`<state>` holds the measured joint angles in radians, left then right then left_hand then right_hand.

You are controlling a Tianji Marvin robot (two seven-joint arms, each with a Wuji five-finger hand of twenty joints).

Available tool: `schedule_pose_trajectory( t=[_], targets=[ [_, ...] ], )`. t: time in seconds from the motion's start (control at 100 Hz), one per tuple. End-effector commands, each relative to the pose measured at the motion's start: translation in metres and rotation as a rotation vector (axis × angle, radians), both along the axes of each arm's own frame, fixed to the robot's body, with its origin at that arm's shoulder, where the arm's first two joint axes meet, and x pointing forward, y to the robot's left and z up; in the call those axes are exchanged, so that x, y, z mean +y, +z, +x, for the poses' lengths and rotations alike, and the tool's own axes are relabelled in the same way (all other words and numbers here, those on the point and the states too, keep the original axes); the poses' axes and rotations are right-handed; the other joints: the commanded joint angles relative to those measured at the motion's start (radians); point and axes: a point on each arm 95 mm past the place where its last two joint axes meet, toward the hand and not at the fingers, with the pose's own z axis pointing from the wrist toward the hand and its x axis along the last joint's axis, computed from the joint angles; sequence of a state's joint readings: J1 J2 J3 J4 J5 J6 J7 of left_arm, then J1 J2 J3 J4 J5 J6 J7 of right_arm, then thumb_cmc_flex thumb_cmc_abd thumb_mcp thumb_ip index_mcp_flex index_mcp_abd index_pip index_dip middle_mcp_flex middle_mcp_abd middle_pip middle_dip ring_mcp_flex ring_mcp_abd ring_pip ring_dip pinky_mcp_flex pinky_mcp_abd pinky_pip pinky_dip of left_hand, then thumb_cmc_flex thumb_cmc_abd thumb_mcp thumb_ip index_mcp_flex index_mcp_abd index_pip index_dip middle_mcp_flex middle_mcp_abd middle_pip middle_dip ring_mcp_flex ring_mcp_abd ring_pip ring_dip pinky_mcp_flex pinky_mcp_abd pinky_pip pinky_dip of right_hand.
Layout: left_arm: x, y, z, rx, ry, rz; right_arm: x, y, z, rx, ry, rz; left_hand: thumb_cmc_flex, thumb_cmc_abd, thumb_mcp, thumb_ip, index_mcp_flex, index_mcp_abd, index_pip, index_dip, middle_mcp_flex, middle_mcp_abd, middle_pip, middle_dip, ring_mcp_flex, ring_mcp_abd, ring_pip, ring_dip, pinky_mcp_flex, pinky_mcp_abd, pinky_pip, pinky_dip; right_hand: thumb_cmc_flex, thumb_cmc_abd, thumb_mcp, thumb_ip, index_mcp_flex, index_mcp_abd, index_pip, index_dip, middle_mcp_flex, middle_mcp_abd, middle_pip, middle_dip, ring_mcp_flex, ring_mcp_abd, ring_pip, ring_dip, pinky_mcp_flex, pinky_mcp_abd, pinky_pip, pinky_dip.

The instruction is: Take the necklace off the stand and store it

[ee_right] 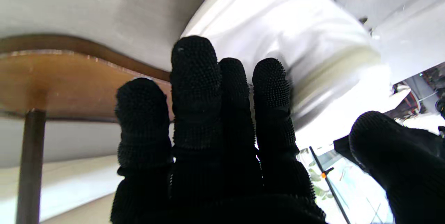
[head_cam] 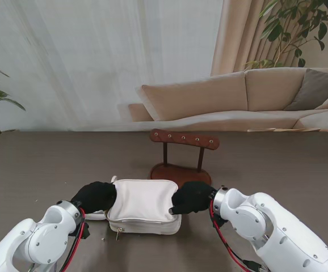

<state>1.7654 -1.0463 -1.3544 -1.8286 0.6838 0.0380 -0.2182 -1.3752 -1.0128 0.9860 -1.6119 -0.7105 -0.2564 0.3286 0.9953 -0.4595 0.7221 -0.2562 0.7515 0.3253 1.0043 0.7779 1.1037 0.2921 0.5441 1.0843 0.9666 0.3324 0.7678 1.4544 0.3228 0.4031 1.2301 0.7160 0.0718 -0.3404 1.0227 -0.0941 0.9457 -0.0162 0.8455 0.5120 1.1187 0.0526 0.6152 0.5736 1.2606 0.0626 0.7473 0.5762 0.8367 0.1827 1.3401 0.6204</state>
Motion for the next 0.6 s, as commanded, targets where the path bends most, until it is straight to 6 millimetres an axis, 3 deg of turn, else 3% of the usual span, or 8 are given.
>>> schedule_pose_trajectory(
  t=[0.0, 0.16, 0.31, 0.46, 0.59],
  targets=[
    [-0.008, -0.003, -0.007, 0.027, -0.03, -0.011, 0.01, 0.018, 0.0, -0.049, 0.015, 0.004, 0.003, 0.044, -0.016, 0.017, -0.004, -0.114, 0.065, 0.038, -0.012, -0.053, 0.0, -0.003, 0.016, -0.016, -0.012, -0.007, -0.001, -0.015, 0.002, -0.006, -0.013, -0.022, -0.047, 0.01, -0.086, -0.099, -0.054, -0.018, -0.013, -0.03, -0.01, -0.013, -0.013, 0.013, -0.008, -0.004, -0.187, 0.026, 0.0, -0.016],
    [-0.005, -0.003, -0.011, 0.025, -0.028, -0.003, 0.011, 0.039, 0.005, -0.185, -0.054, -0.042, 0.007, 0.046, -0.018, 0.017, -0.007, -0.116, 0.065, 0.038, -0.015, -0.054, -0.002, 0.0, 0.013, -0.018, -0.013, -0.007, -0.003, -0.016, 0.001, -0.007, -0.005, -0.032, -0.063, 0.017, -0.05, -0.102, -0.048, -0.023, 0.01, -0.037, 0.017, -0.002, -0.007, 0.006, -0.007, 0.001, -0.185, 0.025, -0.001, -0.013],
    [-0.003, -0.001, -0.012, 0.017, -0.025, 0.0, 0.025, 0.053, 0.01, -0.272, -0.099, -0.02, 0.007, 0.046, -0.021, 0.017, -0.009, -0.116, 0.065, 0.036, -0.017, -0.053, -0.002, 0.002, 0.011, -0.02, -0.013, -0.007, -0.004, -0.015, 0.001, -0.007, 0.009, -0.061, -0.046, 0.018, -0.071, -0.105, -0.058, -0.026, -0.03, -0.033, 0.027, 0.013, -0.03, 0.006, -0.007, 0.007, -0.203, 0.019, -0.009, -0.012],
    [-0.001, 0.001, -0.013, 0.01, -0.023, 0.009, 0.047, 0.059, 0.013, -0.322, -0.063, -0.024, 0.008, 0.047, -0.022, 0.018, -0.009, -0.118, 0.067, 0.035, -0.017, -0.053, -0.003, 0.003, 0.01, -0.022, -0.013, -0.006, -0.005, -0.016, 0.001, -0.007, 0.005, -0.076, -0.058, 0.01, -0.218, -0.112, -0.116, -0.041, -0.179, -0.024, -0.023, -0.006, -0.156, 0.015, -0.067, -0.011, -0.276, 0.01, -0.045, -0.016],
    [0.002, 0.003, -0.014, -0.002, -0.017, 0.016, 0.063, 0.056, 0.017, -0.345, -0.015, -0.056, 0.01, 0.047, -0.023, 0.018, -0.011, -0.118, 0.066, 0.032, -0.017, -0.06, -0.003, 0.004, 0.009, -0.024, -0.011, -0.005, -0.004, -0.017, 0.001, -0.007, 0.009, -0.091, -0.107, 0.005, -0.377, -0.105, -0.158, -0.072, -0.338, -0.026, -0.049, -0.067, -0.299, 0.039, -0.181, -0.073, -0.358, 0.01, -0.125, -0.024]
  ],
)
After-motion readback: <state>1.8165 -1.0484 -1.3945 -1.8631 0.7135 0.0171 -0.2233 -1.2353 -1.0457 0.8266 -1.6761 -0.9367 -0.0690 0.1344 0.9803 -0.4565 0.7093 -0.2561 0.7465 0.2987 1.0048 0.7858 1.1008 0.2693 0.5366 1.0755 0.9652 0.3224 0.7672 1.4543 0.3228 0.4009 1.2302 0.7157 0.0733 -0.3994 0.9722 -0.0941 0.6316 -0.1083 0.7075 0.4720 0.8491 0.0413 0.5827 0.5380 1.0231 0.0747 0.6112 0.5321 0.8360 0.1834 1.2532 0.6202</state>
